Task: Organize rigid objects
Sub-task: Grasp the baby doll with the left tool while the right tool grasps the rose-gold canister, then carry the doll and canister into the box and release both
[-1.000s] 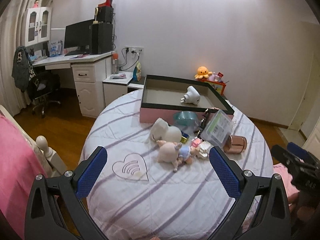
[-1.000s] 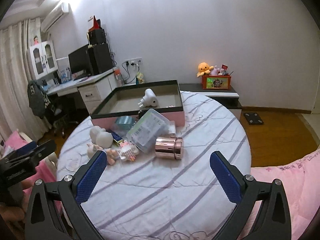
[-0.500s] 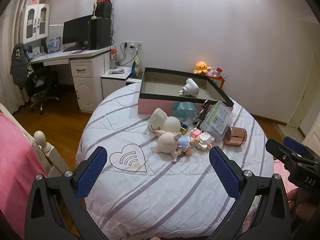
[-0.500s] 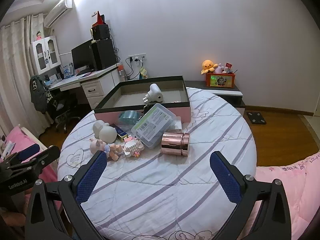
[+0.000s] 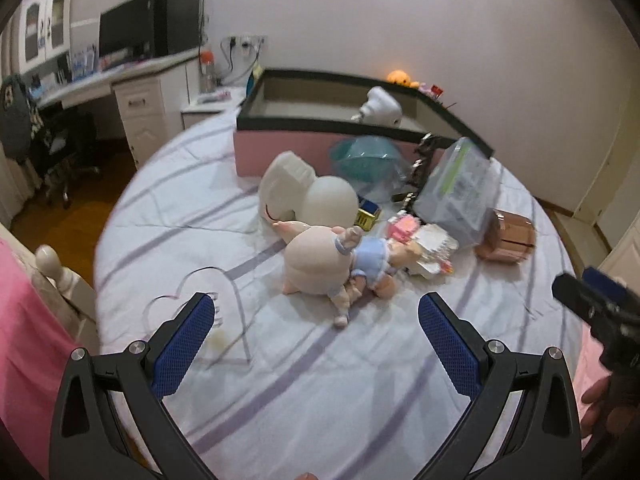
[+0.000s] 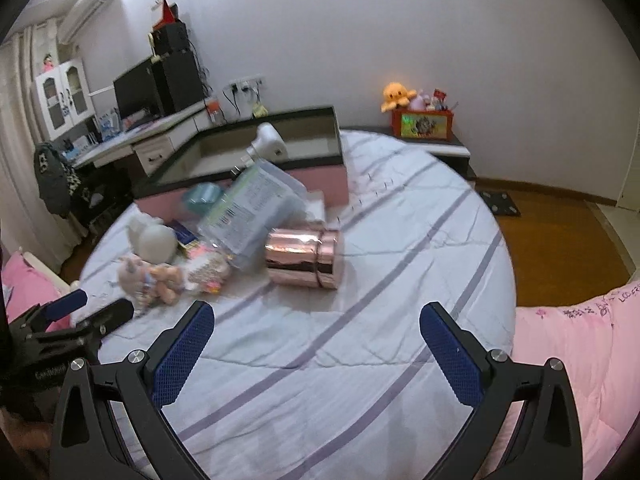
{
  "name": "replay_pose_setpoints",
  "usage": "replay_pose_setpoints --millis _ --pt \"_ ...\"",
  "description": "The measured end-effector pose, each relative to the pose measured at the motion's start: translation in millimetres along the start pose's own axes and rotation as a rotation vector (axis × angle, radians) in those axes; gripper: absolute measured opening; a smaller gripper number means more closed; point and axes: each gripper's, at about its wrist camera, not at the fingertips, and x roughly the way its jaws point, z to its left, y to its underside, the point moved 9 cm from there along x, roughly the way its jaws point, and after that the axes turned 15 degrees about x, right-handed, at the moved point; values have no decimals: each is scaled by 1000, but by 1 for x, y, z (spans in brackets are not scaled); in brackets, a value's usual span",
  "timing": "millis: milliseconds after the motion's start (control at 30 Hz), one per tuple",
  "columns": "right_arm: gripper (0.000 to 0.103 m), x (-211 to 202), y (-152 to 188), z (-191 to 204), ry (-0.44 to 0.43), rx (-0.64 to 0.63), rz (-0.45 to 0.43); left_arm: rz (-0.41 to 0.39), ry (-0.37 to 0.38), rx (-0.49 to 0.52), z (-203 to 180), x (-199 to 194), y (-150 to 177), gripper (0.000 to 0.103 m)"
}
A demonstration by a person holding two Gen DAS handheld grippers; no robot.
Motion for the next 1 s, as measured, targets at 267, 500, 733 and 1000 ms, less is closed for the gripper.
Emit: replay_pose_setpoints --millis 267,500,733,1000 --pt "103 42 -9 2 14 -13 64 56 -7 -2 2 31 -10 103" --pt "103 75 -13 4 37 -25 112 80 13 14 -5 47 -22 94" --pt "64 71 -12 8 3 -52 99 28 77 2 -9 37 -19 71" --pt "57 53 -6 7 -30 -49 87 3 89 -15 -4 21 -7 70"
